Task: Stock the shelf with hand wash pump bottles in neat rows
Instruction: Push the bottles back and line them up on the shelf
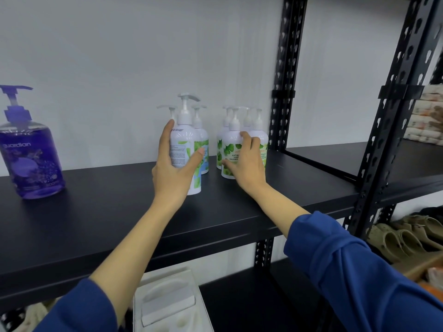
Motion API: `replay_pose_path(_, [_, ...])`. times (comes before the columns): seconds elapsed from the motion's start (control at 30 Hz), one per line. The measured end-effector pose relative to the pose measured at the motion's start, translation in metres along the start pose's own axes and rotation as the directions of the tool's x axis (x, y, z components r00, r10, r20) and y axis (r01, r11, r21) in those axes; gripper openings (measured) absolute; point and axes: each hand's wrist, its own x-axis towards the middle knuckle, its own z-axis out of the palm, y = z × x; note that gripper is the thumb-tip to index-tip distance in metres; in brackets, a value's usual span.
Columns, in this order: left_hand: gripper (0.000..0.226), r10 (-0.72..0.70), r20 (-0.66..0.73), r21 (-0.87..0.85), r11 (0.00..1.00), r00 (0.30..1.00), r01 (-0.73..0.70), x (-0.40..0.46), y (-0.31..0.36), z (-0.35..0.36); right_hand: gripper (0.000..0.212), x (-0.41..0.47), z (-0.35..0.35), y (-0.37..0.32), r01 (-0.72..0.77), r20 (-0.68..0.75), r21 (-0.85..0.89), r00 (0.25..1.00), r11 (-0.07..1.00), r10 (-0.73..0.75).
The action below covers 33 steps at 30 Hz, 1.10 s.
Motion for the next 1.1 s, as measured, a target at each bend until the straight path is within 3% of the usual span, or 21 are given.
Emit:
replay_pose_path(0.23, [0.069, -0.01, -0.02, -0.001, 1.0, 1.0, 0.01, 0.001, -0.001, -0.001, 0.079, -0.001, -0.002, -0.005, -0.04, 0.01, -0.027, 0.999, 0.999, 0.04])
replay_pose_path(0.3, [0.067, -0.022, -0.028, -0.002, 1.0, 0.999, 0.022, 0.001, -0.002, -0.002, 0.071, -0.007, -0.011, -0.01, -0.041, 0.028, -0.027, 0.999, 0.999, 0.042])
replay_pose_path(0.4, [0.06, -0.049, -0.033, -0.017, 0.999, 0.998, 0.048, 0.003, -0.004, -0.004, 0.05, -0.032, -0.034, -0.014, -0.005, 0.243, -0.097, 0.97, 0.995, 0.028])
replay_pose_path(0.5, [0.058, -0.072, -0.007, -0.057, 0.996, 0.997, 0.072, 0.007, -0.008, -0.001, 0.042, -0.066, -0.064, -0.012, 0.061, 0.532, -0.16, 0.846, 0.985, 0.034])
replay_pose_path(0.6, [0.057, -0.094, 0.035, -0.062, 0.993, 0.995, 0.096, 0.011, -0.012, 0.004, 0.045, -0.089, -0.084, -0.004, 0.125, 0.59, -0.163, 0.807, 0.979, -0.004])
replay_pose_path(0.67, [0.056, -0.09, 0.075, -0.029, 0.995, 0.993, 0.092, 0.015, -0.016, 0.009, 0.047, -0.102, -0.082, 0.003, 0.175, 0.504, -0.163, 0.861, 0.971, -0.071])
replay_pose_path(0.73, [0.059, -0.074, 0.101, 0.014, 0.997, 0.992, 0.073, 0.02, -0.02, 0.015, 0.049, -0.115, -0.071, 0.007, 0.229, 0.274, -0.172, 0.945, 0.958, -0.176])
replay_pose_path(0.83, [0.061, -0.065, 0.121, 0.065, 0.996, 0.991, 0.058, 0.027, -0.025, 0.029, 0.039, -0.122, -0.058, 0.013, 0.262, -0.008, -0.183, 0.963, 0.948, -0.268])
replay_pose_path(1.0, [0.063, -0.028, 0.117, 0.135, 0.991, 0.993, 0.012, 0.034, -0.039, 0.047, 0.036, -0.125, -0.055, 0.016, 0.265, -0.075, -0.119, 0.959, 0.957, -0.275])
replay_pose_path(1.1, [0.066, -0.009, 0.131, 0.158, 0.987, 0.991, -0.012, 0.036, -0.044, 0.046, 0.046, -0.128, -0.053, 0.024, 0.283, -0.072, -0.068, 0.955, 0.957, -0.287])
